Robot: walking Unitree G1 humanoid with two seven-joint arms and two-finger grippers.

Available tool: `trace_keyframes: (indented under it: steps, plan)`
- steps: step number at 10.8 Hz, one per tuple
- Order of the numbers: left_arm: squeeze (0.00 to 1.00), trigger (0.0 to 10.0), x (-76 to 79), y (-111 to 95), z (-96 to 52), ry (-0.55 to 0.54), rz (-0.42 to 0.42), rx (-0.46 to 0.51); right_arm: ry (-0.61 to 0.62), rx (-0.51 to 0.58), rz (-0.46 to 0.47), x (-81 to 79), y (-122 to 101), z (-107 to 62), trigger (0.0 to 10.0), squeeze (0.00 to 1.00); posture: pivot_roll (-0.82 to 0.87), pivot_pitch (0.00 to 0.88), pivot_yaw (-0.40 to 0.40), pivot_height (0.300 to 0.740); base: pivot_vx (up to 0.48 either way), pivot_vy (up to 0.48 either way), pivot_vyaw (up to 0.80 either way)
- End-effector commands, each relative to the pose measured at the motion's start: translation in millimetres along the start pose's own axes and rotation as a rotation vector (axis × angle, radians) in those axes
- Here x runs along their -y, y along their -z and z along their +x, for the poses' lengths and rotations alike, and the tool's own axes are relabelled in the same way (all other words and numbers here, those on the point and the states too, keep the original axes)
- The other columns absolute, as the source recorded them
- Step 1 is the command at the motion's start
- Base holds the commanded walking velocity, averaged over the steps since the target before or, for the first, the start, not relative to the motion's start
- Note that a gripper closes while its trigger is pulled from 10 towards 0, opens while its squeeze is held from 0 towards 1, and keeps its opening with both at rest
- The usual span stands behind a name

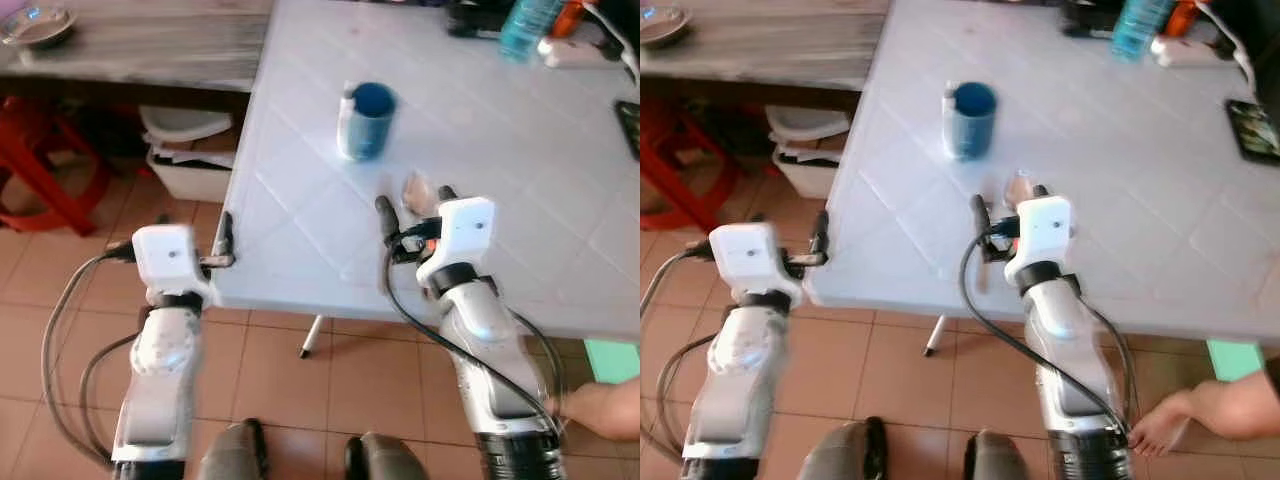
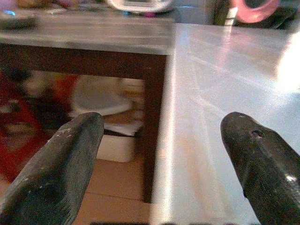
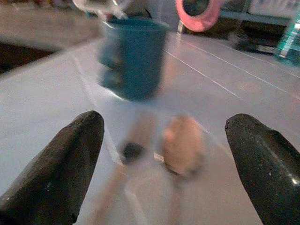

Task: Setting the table

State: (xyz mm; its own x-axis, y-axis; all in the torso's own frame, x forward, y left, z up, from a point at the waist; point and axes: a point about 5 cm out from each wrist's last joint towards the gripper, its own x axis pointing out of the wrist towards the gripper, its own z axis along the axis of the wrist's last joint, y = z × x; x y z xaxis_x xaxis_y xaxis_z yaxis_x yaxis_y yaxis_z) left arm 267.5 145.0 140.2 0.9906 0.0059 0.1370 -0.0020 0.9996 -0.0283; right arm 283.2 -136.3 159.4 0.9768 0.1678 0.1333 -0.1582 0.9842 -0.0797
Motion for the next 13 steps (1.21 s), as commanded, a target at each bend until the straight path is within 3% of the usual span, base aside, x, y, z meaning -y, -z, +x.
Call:
trace_keyframes:
  steps: [1, 6, 7, 9, 13]
  plan:
    - [0.00, 10.0, -5.8, 1, -0.6, -0.014, 0.017, -0.004, -0.003, 0.015, 0.005, -0.7, -4, 0.9, 10.0, 0.00, -0.01, 0.229, -0.029, 0.740, 0.360, 0.000, 0.00]
    - [0.00, 10.0, -11.6, 3, -6.6, -0.039, 0.031, -0.026, 0.032, -0.035, 0.068, 2.2, 4, -2.4, 10.0, 0.00, 0.00, 0.239, -0.030, 0.740, 0.000, 0.000, 0.12]
    - [0.00, 10.0, -11.2, 3, -13.7, 0.047, 0.068, -0.018, 0.021, -0.081, 0.076, 1.0, 13, -6.5, 10.0, 0.00, -0.01, 0.242, -0.029, 0.740, 0.000, 0.000, 0.00]
    - [0.00, 10.0, -16.3, 7, -20.1, 0.076, 0.076, -0.038, 0.019, -0.101, 0.086, -0.2, 16, -6.0, 10.0, 0.00, 0.00, 0.246, -0.028, 0.740, 0.000, 0.000, 0.00]
    - [0.00, 10.0, -8.6, 4, -22.7, 0.151, 0.021, -0.023, 0.036, -0.137, 0.085, 1.4, 16, 1.9, 10.0, 0.00, 0.00, 0.247, -0.031, 0.740, 0.000, 0.000, 0.00]
